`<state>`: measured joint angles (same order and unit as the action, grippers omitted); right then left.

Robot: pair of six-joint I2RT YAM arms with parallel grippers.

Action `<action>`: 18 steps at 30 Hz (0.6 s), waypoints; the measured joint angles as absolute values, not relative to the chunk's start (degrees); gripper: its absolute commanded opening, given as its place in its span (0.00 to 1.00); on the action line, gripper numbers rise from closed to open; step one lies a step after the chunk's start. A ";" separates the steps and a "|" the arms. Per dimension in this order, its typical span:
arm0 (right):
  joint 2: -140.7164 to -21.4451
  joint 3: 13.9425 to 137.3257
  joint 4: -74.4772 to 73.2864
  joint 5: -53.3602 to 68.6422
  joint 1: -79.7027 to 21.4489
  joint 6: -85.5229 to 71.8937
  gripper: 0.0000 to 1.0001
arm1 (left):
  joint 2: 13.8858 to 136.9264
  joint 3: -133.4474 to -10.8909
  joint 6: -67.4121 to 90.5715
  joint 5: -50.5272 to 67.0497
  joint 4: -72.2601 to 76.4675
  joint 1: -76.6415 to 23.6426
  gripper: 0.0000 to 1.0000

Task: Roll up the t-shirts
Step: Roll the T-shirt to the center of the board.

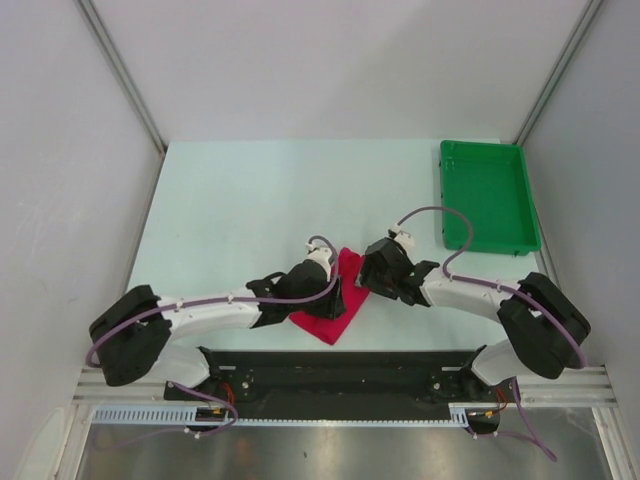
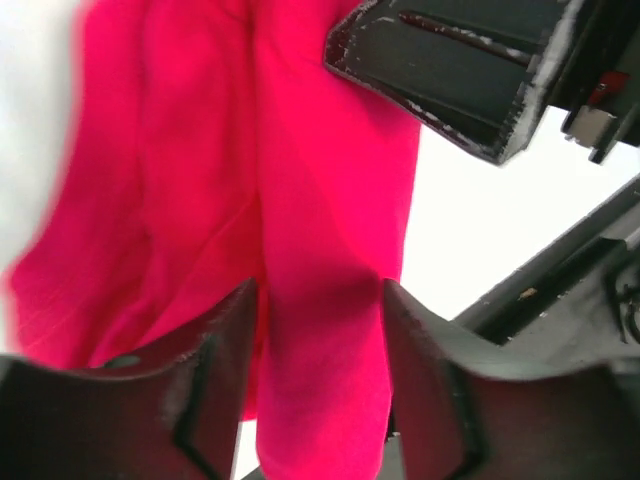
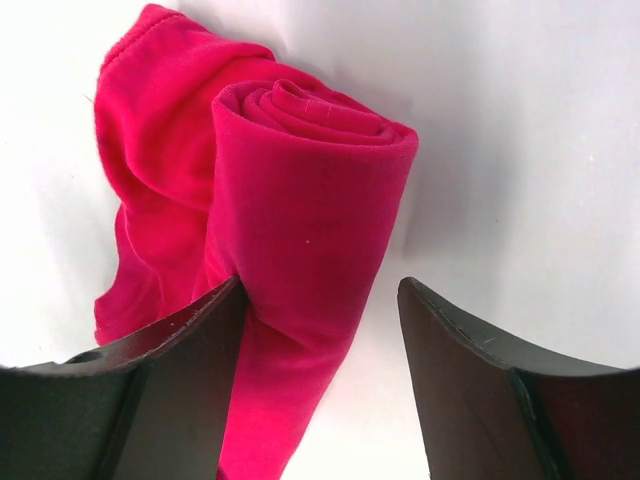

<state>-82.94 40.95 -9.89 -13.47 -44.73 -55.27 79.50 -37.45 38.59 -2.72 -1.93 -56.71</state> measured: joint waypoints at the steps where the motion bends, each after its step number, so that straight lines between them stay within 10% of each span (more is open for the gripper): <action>1: -83.48 41.34 -9.89 -13.41 -44.73 -55.24 0.69 | 78.46 -37.47 38.26 -3.86 -3.01 -56.73 0.63; 18: -87.85 45.17 -10.41 -12.43 -44.64 -54.30 0.72 | 83.53 -50.76 27.33 -25.45 -13.13 -70.52 0.70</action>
